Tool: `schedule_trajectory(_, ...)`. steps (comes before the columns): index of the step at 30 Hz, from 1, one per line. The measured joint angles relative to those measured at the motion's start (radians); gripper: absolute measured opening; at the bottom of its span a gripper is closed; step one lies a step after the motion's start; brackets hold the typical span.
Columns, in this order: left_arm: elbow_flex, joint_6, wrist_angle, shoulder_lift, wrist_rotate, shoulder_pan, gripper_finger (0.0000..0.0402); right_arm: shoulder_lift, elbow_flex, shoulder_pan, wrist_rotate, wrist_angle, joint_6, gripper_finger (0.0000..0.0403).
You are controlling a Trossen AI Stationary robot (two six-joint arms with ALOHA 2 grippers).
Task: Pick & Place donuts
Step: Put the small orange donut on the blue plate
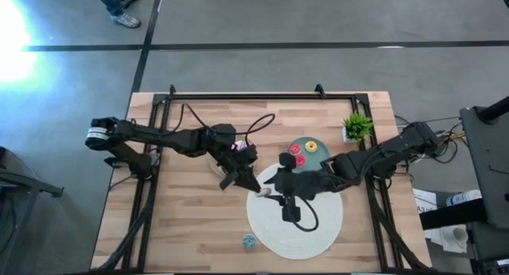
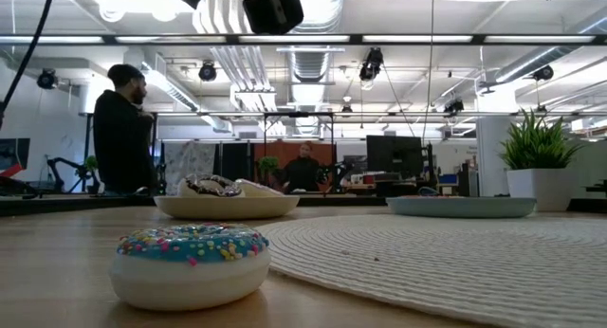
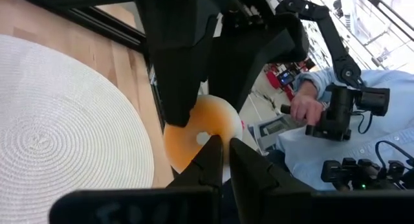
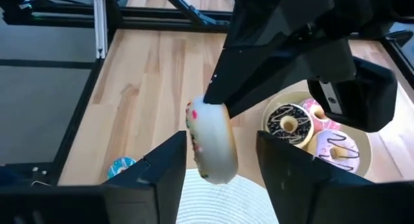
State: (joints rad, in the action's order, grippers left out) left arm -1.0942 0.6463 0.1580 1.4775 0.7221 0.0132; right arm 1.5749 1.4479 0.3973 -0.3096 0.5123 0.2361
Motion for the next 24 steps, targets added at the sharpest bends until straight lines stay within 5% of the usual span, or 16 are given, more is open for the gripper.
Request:
schedule_trajectory(14, -0.003, -0.017, -0.002, 0.001, -0.085, 0.001, 0.0007, 0.0, 0.0, -0.006, 0.031, 0.077, 0.083, 0.0071)
schedule_trajectory(24, -0.001, -0.028, -0.058, -0.004, -0.206, 0.001, 0.0097, 0.0, -0.001, -0.01, 0.056, 0.21, 0.229, 0.0014)
